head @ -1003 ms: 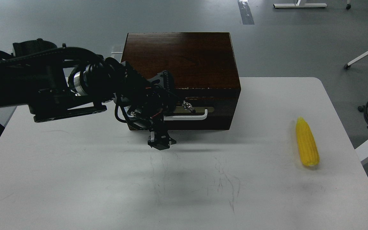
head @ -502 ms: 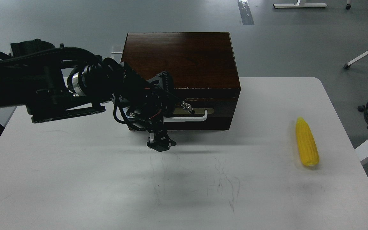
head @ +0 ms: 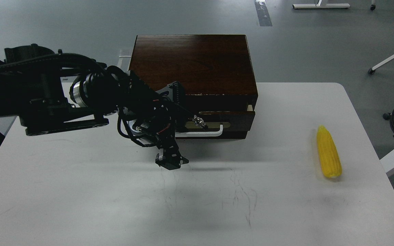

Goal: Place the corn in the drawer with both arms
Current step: 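Pull the drawer handle toward the robot with the left gripper, then hold the drawer handle with the left gripper, pulling slightly further, then release the handle and withdraw the left arm to rest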

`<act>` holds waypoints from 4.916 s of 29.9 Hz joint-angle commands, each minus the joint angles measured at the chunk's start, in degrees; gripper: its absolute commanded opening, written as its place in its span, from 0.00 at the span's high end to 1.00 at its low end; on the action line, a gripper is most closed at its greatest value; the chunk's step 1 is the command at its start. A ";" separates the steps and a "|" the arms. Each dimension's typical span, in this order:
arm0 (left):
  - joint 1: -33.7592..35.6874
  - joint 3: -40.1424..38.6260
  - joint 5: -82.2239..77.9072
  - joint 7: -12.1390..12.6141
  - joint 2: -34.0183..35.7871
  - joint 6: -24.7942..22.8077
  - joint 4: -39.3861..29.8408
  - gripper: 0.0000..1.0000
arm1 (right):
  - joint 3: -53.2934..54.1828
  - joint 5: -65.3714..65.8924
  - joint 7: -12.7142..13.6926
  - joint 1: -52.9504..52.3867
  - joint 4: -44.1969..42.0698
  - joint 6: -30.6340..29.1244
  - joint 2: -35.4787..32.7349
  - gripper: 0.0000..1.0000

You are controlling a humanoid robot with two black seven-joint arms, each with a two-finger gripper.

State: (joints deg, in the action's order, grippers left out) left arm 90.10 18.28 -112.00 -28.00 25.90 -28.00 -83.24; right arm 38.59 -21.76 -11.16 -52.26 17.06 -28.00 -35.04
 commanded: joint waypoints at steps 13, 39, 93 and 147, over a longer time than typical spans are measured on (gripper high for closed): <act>0.16 -0.35 1.00 0.00 2.31 0.00 -4.83 0.10 | 0.00 0.05 0.00 0.05 0.00 0.00 0.06 0.00; 0.52 -1.49 1.26 0.00 2.04 0.00 -3.86 0.10 | 0.00 0.05 0.00 0.23 0.00 0.00 0.06 0.00; -1.24 -1.05 0.91 0.00 2.04 0.00 -3.16 0.09 | 0.08 0.05 0.00 0.49 -0.53 0.00 -0.82 0.00; 1.57 -20.56 36.39 1.11 17.50 0.00 0.08 0.03 | -9.13 0.31 0.09 -2.66 -0.36 0.00 -7.93 0.00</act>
State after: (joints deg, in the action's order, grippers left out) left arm 92.19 0.49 -87.12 -26.57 39.37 -28.00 -86.96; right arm 33.68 -21.47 -11.08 -52.94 16.64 -28.00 -41.34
